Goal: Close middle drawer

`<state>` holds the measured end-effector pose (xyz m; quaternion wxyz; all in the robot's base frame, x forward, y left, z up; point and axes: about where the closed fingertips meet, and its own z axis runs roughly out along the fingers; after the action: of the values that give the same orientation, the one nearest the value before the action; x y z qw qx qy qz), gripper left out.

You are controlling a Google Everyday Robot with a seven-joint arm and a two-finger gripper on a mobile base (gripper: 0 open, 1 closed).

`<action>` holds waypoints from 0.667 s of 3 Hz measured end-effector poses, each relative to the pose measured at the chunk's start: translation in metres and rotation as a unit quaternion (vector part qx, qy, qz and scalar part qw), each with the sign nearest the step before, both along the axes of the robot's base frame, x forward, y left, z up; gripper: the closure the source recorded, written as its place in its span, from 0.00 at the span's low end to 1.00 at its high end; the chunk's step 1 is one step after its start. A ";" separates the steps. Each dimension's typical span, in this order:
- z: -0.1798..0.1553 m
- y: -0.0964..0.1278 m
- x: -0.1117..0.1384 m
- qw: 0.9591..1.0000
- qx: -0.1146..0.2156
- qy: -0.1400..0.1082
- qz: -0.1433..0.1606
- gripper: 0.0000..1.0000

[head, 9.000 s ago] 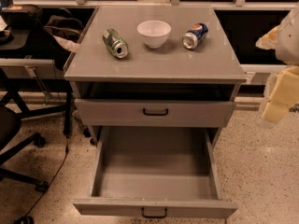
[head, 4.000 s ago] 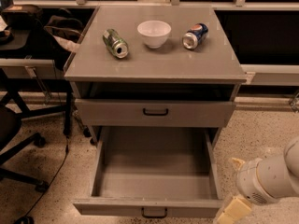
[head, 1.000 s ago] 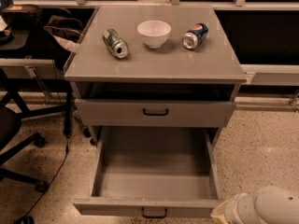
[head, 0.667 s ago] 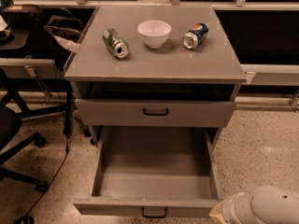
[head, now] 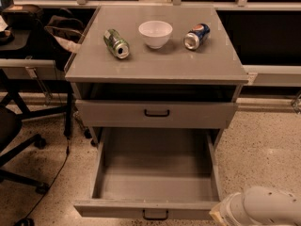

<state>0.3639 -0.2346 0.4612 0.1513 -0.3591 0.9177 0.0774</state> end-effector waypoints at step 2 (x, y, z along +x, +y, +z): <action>-0.014 -0.006 0.007 1.000 -0.005 0.004 -0.013 1.00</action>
Offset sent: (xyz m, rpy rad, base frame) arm 0.0060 -0.0064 -0.0131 -0.0035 0.0072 -0.0339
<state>0.3712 -0.2405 0.4474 0.1471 -0.3473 0.9233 0.0723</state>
